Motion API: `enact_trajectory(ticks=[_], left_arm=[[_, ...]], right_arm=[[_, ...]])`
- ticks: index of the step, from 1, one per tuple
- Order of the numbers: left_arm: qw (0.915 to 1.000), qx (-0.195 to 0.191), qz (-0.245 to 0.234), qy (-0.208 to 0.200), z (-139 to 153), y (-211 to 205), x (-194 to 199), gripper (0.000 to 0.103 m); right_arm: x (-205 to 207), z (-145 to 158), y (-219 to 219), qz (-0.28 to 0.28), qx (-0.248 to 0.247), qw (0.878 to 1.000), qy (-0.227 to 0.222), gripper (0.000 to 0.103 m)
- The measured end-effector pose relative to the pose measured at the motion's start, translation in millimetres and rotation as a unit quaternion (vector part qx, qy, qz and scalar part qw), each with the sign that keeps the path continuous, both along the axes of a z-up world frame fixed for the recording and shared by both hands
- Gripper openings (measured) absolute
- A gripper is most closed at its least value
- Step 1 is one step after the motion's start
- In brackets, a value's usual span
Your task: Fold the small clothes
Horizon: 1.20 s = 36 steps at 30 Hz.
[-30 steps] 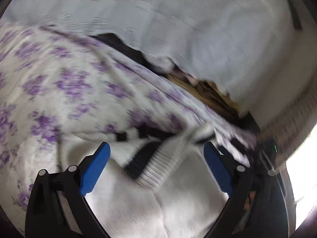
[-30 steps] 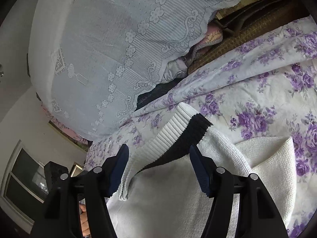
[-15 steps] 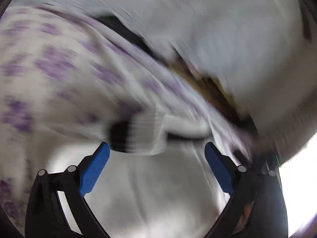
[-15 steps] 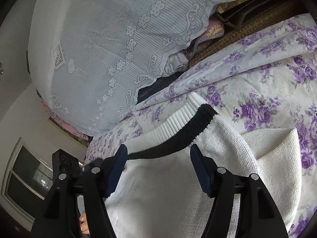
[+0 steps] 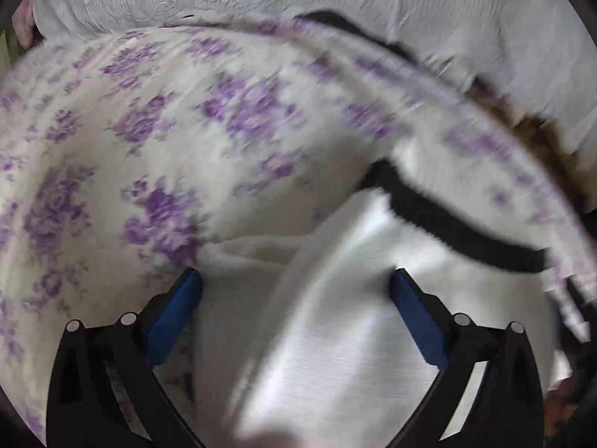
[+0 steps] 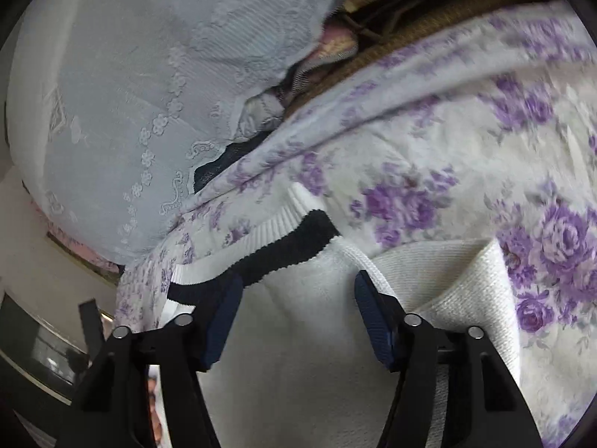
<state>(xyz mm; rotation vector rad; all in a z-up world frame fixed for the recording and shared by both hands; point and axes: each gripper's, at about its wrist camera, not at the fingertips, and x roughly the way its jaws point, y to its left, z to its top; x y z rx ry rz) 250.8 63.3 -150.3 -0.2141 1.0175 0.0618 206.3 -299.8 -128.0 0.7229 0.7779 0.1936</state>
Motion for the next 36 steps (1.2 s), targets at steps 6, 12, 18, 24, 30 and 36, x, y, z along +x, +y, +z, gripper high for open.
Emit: enact_trajectory(ticks=[6,12,18,24,30,36], left_arm=[[0.9992,0.025,0.013,-0.03,14.0,2.5,-13.7,0.098],[0.9917,0.066,-0.015,-0.11,39.2,-16.3,-33.5,0.098],[0.9875,0.079,-0.032,-0.133,45.0,-31.6,-37.6,0.098],[0.9857,0.14,-0.05,-0.078,21.0,-48.5,-25.2,0.098],[0.9832,0.153,-0.049,-0.088,19.8,-51.3,-28.7,0.098],[0.9792,0.168,-0.038,-0.107,27.4,-51.6,-45.3,0.098]], right_arm=[[-10.7,16.9,3.9,-0.017,-0.026,0.999,-0.033,0.056],[-21.9,45.7,43.0,0.014,-0.137,0.987,-0.087,0.06],[-11.8,31.5,53.8,0.027,-0.171,0.984,-0.05,0.072],[-3.7,12.2,52.4,0.037,-0.171,0.985,-0.008,0.08],[-9.2,12.7,58.2,0.033,-0.19,0.981,-0.018,0.081],[-40.4,37.0,73.8,0.002,-0.274,0.959,-0.077,0.081]])
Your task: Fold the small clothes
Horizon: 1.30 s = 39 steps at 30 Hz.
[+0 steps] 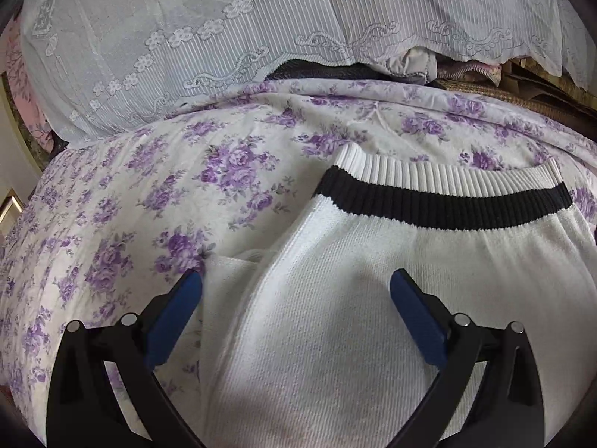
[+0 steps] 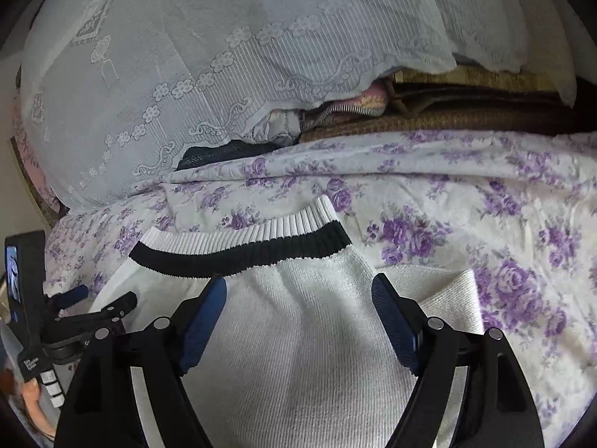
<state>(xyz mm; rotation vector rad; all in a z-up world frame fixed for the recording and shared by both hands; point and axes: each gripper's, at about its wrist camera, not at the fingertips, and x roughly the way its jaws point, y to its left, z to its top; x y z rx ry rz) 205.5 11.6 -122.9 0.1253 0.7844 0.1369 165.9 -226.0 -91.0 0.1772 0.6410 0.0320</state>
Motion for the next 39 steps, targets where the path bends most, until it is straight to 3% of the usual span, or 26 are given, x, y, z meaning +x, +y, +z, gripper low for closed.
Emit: enact_trajectory(ticks=[2,5,7,8,9,14,17,20,23,25,28,30,33,35,39], left_arm=[[1.0,-0.001,0.004,-0.008,4.4,1.2,-10.6,0.098],[0.9999,-0.013,0.002,-0.004,6.1,3.8,-24.6,0.098],[0.9996,-0.016,-0.002,0.021,-1.0,5.2,-29.0,0.098],[0.9993,-0.017,0.0,0.032,-6.4,6.1,-29.8,0.099],[0.999,-0.029,0.004,0.032,-10.0,8.9,-31.8,0.099],[0.9906,-0.125,0.015,0.052,-10.5,36.2,-47.5,0.099],[0.9856,-0.164,0.007,0.04,-5.3,45.2,-72.0,0.098],[0.9895,-0.142,-0.016,0.021,0.6,33.8,-95.1,0.098],[0.9974,-0.041,-0.031,0.05,-15.3,3.4,-99.2,0.099],[0.9985,-0.014,-0.03,0.043,-17.0,-2.4,-102.7,0.099],[0.9985,-0.02,-0.031,0.04,-8.2,-0.8,-104.8,0.099],[0.9988,-0.022,-0.031,0.033,-2.3,-2.6,-107.1,0.099],[0.9986,-0.018,-0.045,0.018,8.2,-13.8,-114.1,0.099],[0.9981,-0.012,-0.058,0.015,12.3,-22.9,-117.6,0.099],[0.9971,0.013,-0.071,0.024,7.5,-39.5,-119.1,0.099]], right_arm=[[-13.1,6.0,9.3,0.005,-0.037,0.999,-0.014,0.081],[-31.7,4.8,23.7,0.018,-0.078,0.997,-0.01,0.092],[-35.8,-4.7,26.9,0.021,-0.093,0.995,0.022,0.099],[-31.0,-16.2,27.2,0.027,-0.093,0.993,0.064,0.1],[-27.1,-23.6,25.7,0.031,-0.087,0.992,0.09,0.1],[-37.0,-21.2,15.1,0.03,-0.062,0.994,0.081,0.1],[-45.4,-21.9,15.7,0.034,-0.07,0.993,0.087,0.1],[-58.8,-22.0,17.8,0.039,-0.091,0.991,0.091,0.1],[-72.2,-21.9,19.8,0.03,-0.097,0.992,0.08,0.1],[-88.1,-12.5,5.0,0.02,-0.053,0.997,0.051,0.099],[-107.7,-3.0,-35.3,0.011,0.084,0.996,0.025,0.1],[-117.1,-9.7,-65.1,-0.01,0.179,0.983,0.037,0.1],[-130.3,-27.0,-96.6,-0.027,0.296,0.954,0.051,0.1],[-137.9,-32.7,-104.9,-0.024,0.341,0.939,0.049,0.099],[-149.6,-37.2,-102.2,-0.001,0.386,0.92,0.064,0.1]])
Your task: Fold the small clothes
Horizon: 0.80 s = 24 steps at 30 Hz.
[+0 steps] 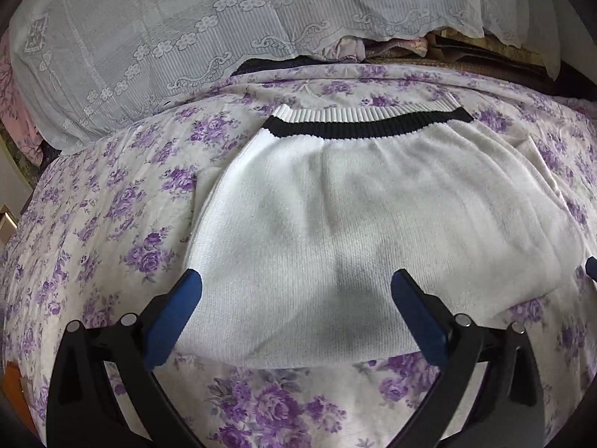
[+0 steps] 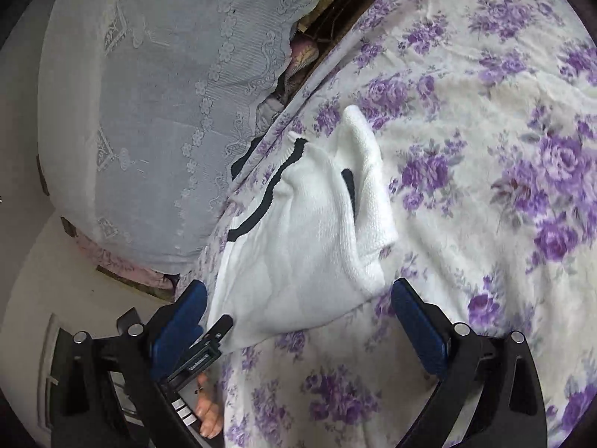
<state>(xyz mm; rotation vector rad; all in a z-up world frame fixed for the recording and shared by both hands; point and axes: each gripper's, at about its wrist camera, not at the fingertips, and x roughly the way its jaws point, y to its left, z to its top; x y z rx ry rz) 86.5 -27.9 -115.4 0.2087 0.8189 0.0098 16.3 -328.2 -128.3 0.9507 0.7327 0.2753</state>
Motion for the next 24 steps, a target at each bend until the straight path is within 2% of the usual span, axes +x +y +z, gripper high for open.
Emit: enact_trajectory(ticks=[2,4,7,9,15,17,19,21,23,24], left_arm=[[0.9999,0.015,0.002,0.007,-6.0,-5.3,0.8,0.099],[0.9999,0.014,0.005,0.006,-7.0,-5.8,0.4,0.099],[1.0,-0.003,0.005,0.006,-4.2,-2.1,-0.3,0.099],[0.9998,-0.014,0.013,0.008,-3.0,1.9,1.3,0.099],[0.9988,-0.026,0.037,0.02,-7.6,12.7,10.4,0.099],[0.9986,-0.031,0.037,0.023,-9.8,13.9,13.3,0.099],[0.9986,-0.033,0.036,0.021,-8.9,14.0,13.3,0.099],[0.9989,-0.033,0.027,0.019,-6.1,14.7,12.9,0.099],[0.9983,-0.044,0.032,0.021,-2.2,26.7,15.8,0.099],[0.9964,-0.065,0.045,0.03,-1.9,38.8,18.5,0.099]], right_arm=[[-0.1,-2.8,3.2,0.005,0.009,1.0,0.013,0.1],[1.5,-2.5,8.0,0.006,-0.006,1.0,0.03,0.1],[22.9,-3.4,23.2,0.012,-0.062,0.995,0.081,0.1],[40.1,-2.8,30.6,0.013,-0.086,0.992,0.093,0.1],[87.8,-6.0,20.1,-0.04,-0.051,0.995,0.074,0.1],[93.7,-5.1,23.7,-0.05,-0.069,0.995,0.048,0.1],[96.2,-4.5,30.5,-0.039,-0.113,0.992,0.029,0.1],[98.9,-3.4,36.3,-0.018,-0.15,0.988,0.029,0.1],[96.3,-3.4,31.5,-0.017,-0.141,0.99,0.021,0.099],[93.8,-3.3,26.3,-0.023,-0.125,0.992,0.014,0.099]])
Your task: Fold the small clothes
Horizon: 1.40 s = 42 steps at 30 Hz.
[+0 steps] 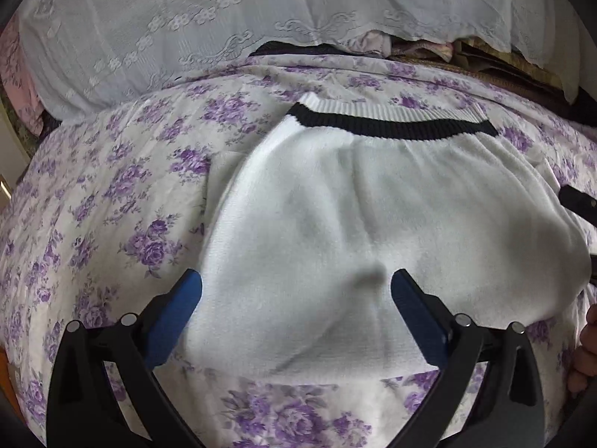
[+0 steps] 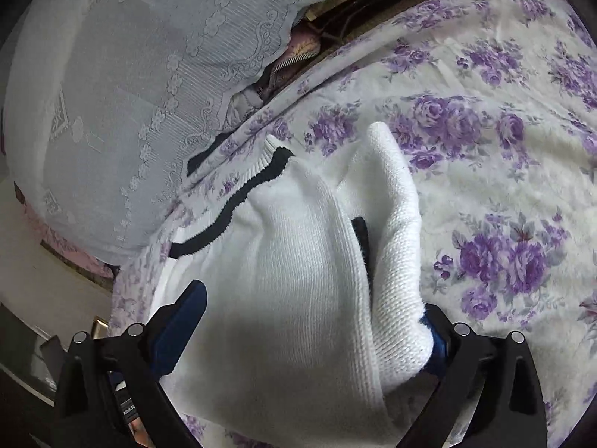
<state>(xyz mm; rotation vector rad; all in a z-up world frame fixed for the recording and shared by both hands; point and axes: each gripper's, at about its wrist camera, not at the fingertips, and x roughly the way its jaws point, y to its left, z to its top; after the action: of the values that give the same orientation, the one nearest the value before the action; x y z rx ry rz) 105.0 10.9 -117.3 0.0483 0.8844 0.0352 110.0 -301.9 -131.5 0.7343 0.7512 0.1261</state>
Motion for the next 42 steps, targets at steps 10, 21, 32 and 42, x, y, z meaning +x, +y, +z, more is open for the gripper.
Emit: enact_trajectory(ticks=[10,21,32,42], left_arm=[[0.8861,-0.458,-0.004,0.07,-39.3,113.3,-7.6,0.098],[0.8881,-0.455,0.001,0.069,-44.3,83.3,24.3,0.098],[0.8888,-0.452,0.049,0.058,-54.4,102.5,36.2,0.039],[0.9483,-0.316,0.027,0.017,-21.3,71.9,28.0,0.027]], right_arm=[[-2.4,2.8,-8.3,-0.005,0.008,1.0,-0.009,0.099],[-18.6,10.1,-22.7,-0.056,0.053,0.996,-0.035,0.1],[-2.8,27.4,52.3,-0.013,-0.259,0.966,0.012,0.1],[4.0,14.5,40.2,-0.004,-0.244,0.968,0.059,0.1]])
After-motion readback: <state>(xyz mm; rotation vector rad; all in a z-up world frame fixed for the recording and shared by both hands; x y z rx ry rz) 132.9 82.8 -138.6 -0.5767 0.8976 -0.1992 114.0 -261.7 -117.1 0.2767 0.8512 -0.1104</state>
